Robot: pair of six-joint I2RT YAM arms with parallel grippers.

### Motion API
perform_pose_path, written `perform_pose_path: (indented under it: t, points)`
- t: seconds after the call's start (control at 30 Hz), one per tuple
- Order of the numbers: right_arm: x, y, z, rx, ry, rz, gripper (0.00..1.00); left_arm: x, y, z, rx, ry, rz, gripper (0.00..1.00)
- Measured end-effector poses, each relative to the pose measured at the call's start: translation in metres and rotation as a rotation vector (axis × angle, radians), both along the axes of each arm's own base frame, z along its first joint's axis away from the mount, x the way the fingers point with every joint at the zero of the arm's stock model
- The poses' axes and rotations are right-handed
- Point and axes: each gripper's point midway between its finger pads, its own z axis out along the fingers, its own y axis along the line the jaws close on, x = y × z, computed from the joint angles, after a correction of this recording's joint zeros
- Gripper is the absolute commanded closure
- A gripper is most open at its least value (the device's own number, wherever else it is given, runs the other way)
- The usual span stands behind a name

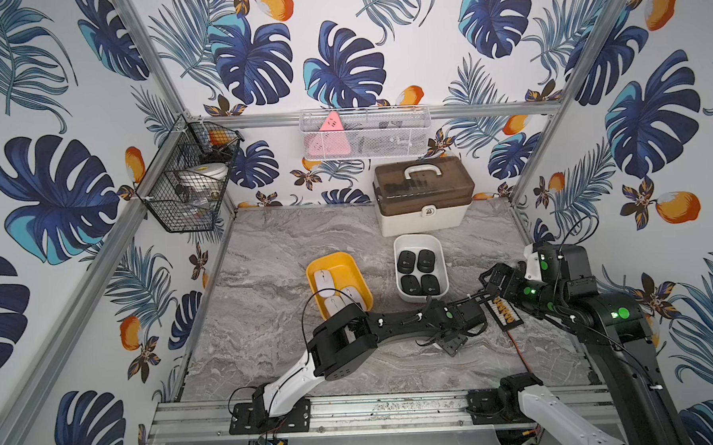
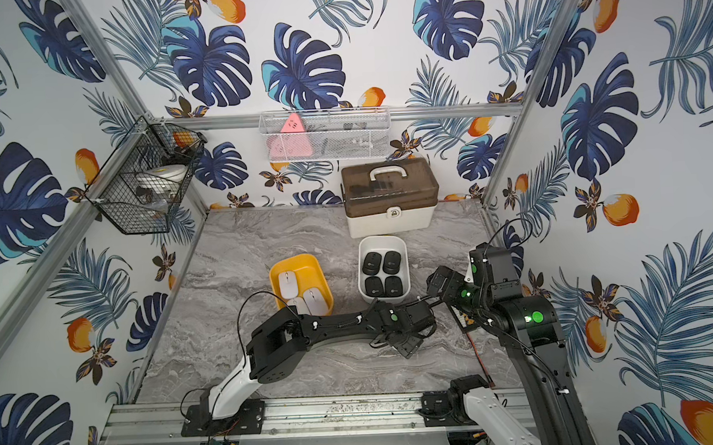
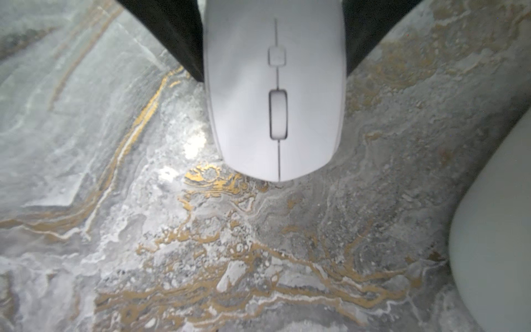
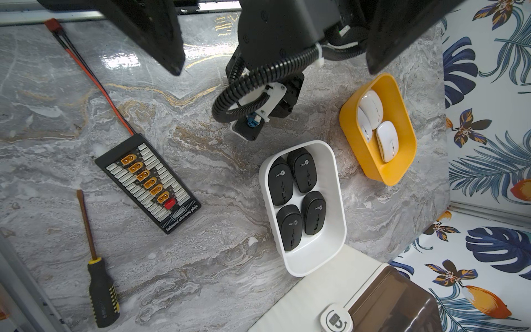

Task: Place the mice by color into the storage box
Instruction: Pick up the mouse from the center of the board.

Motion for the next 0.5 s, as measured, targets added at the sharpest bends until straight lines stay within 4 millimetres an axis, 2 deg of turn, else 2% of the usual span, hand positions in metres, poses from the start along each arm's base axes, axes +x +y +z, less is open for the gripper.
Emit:
perform_pose_path:
  t: [0.13, 0.3, 0.5]
  points:
    - [0.001, 0.0, -0.006, -0.003, 0.019, 0.0, 0.0, -0.002, 0.005, 0.002, 0.003, 0.001, 0.001, 0.39]
    - [0.001, 0.003, -0.005, 0.009, 0.021, 0.012, 0.0, -0.012, 0.029, 0.015, 0.037, 0.028, 0.022, 0.41]
    - [0.011, 0.021, 0.015, 0.073, -0.054, 0.091, 0.0, -0.023, 0.044, 0.081, -0.087, 0.048, 0.095, 0.43]
